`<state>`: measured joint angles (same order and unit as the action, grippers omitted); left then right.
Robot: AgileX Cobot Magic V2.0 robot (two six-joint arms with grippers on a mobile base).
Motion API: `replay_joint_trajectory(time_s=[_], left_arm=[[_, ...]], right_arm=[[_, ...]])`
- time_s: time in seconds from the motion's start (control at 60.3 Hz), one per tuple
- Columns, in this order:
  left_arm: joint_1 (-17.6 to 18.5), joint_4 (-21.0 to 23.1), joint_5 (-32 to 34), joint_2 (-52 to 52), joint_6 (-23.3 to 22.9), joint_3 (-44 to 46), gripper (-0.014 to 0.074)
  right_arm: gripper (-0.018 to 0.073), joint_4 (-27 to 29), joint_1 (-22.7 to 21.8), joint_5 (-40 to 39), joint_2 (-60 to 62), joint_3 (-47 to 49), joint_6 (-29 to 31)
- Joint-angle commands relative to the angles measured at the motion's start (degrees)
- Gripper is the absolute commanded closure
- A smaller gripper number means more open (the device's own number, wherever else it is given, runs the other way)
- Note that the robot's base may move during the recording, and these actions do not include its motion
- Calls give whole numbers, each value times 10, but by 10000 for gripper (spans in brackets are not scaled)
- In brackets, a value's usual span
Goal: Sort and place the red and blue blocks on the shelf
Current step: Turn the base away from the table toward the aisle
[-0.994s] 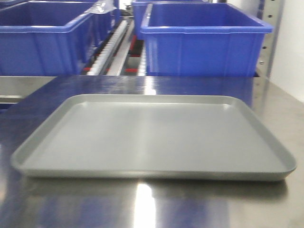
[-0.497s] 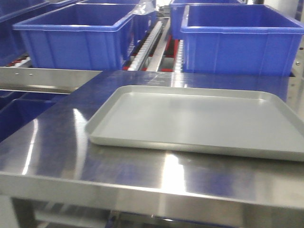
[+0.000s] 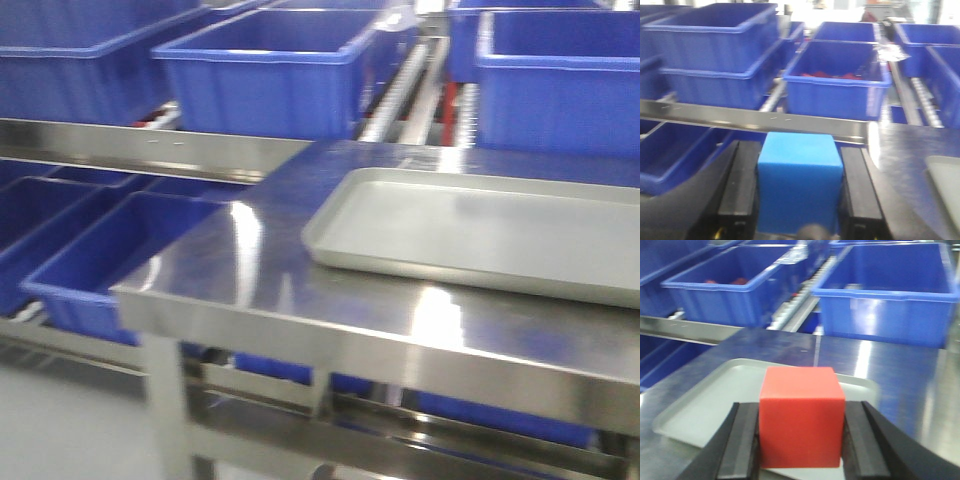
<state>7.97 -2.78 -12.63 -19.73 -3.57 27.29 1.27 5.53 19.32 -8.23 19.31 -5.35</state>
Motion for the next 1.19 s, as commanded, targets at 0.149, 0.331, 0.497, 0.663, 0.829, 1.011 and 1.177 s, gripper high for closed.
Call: replay_joint_trajectory(time_s=[0.149,0.331,0.497,0.663,0.829,1.011,1.177], left_arm=[[1,0,54,-6,-2,17,474],[1,0,54,-6,-2,17,474],[1,0,54,-6,-2,17,474],[1,0,54,-6,-2,17,474],[1,0,54,-6,-2,17,474],[1,0,54,-6,-2,17,474],[1,0,54,-6,-2,17,474]], right_arm=[[492,-3,-3,-54,-6,15,4],[492,-3,-3,-54,-6,15,4],[492,-3,-3,-54,-6,15,4],[492,-3,-3,-54,-6,15,4],[492,-3,-3,-54,-6,15,4],[492,-3,-3,-54,-6,15,4],[492,-3,-3,-54,-6,15,4]])
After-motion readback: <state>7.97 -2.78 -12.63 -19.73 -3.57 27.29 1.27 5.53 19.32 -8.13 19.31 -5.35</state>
